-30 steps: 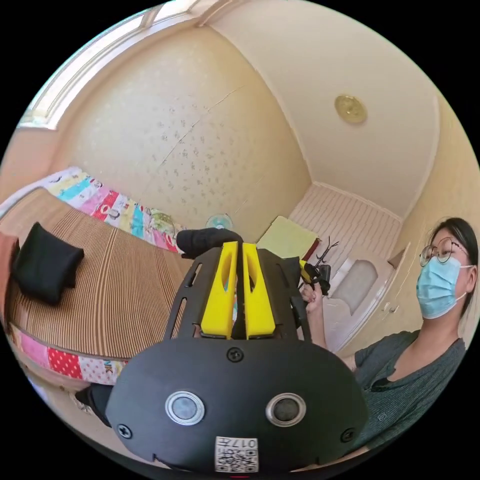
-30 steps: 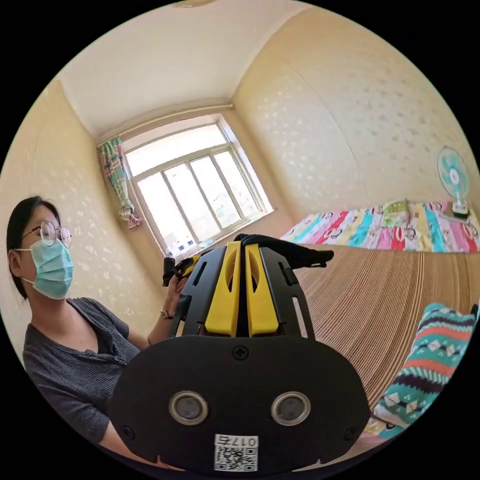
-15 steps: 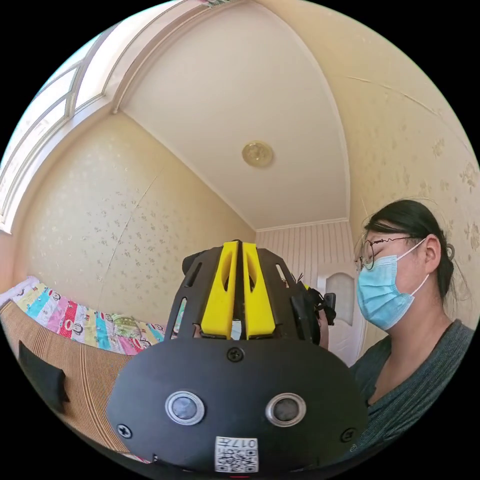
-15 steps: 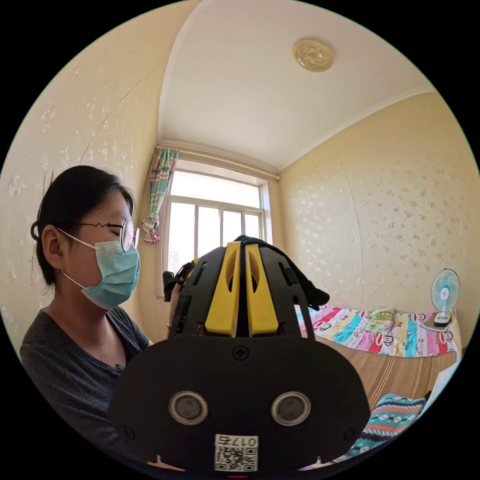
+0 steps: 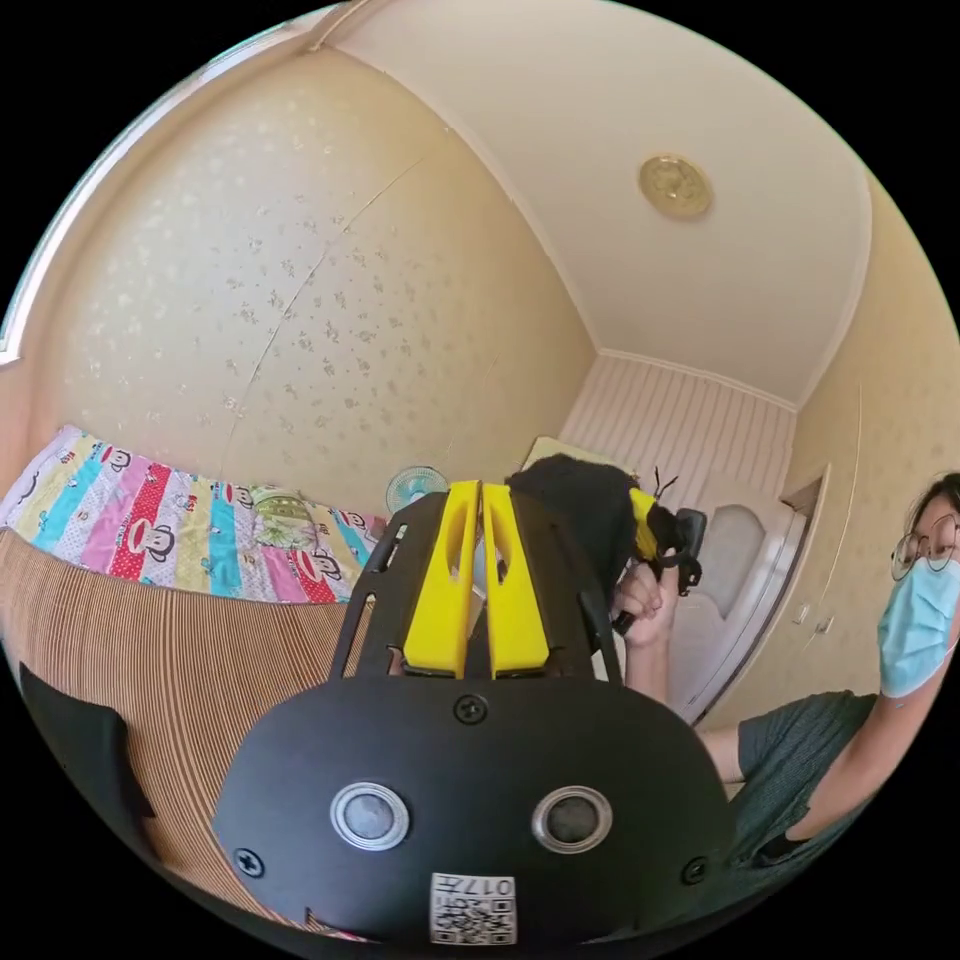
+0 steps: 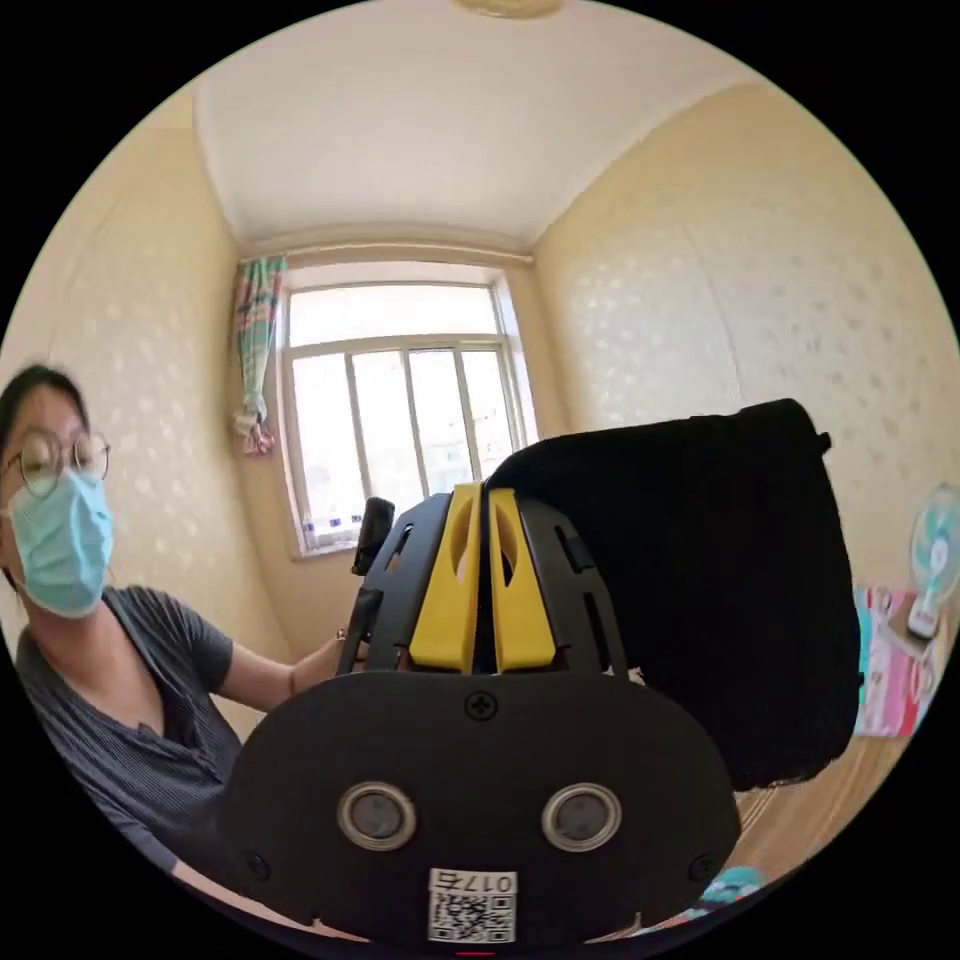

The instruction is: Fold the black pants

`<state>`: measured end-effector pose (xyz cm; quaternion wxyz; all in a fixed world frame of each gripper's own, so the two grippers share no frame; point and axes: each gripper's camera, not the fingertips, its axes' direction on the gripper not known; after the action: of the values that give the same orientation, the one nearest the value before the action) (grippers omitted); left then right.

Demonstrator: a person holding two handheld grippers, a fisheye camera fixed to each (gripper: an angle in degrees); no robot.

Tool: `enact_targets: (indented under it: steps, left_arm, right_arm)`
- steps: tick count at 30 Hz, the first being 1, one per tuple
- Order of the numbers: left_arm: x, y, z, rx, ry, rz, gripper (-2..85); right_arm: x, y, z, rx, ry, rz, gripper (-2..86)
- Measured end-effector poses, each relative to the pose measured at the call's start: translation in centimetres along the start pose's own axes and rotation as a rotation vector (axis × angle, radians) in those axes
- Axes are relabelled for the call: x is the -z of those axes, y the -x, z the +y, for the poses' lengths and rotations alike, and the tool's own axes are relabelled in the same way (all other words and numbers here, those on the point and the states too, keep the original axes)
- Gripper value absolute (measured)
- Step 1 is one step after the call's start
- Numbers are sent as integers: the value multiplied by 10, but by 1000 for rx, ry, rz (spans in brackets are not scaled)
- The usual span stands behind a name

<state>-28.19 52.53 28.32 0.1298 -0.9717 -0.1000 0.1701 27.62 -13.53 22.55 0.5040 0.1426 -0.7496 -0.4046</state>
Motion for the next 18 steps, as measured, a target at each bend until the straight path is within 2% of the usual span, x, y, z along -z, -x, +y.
enact_targets:
  steps: [1,3,4,6,7,8,10,11,12,14,16,18]
  left_arm:
    - [6,12,19,22,-16,-4,12]
    - [17,39,54,132,-50,41,47]
    - [20,61,76,233,-45,105,80]
    - [17,91,108,399,9,197,135]
    - [10,102,127,484,65,255,189]
    - [3,104,144,515,118,287,224]
    - [-5,94,165,499,201,288,246]
    - [-14,85,177,488,263,347,257]
    - [-21,82,182,501,301,413,256]
    - [-50,66,206,635,358,950,254]
    - [-69,50,223,757,419,1218,261]
    - [-69,40,232,765,497,1194,260]
  right_arm:
    - [8,6,-1,33,-24,-31,5]
    - [47,11,-9,94,-154,-235,5]
    - [56,10,-12,103,-182,-287,6]
    - [88,13,-23,170,-268,-430,7]
    - [93,16,-25,179,-281,-445,7]
    - [98,22,-30,178,-292,-472,7]
    - [96,33,-35,158,-298,-525,6]
    - [92,41,-37,158,-306,-586,5]
    - [87,49,-37,157,-324,-648,5]
    - [82,59,-40,140,-324,-675,4]
    - [80,70,-42,143,-302,-634,4]
    - [80,73,-40,140,-339,-671,4]
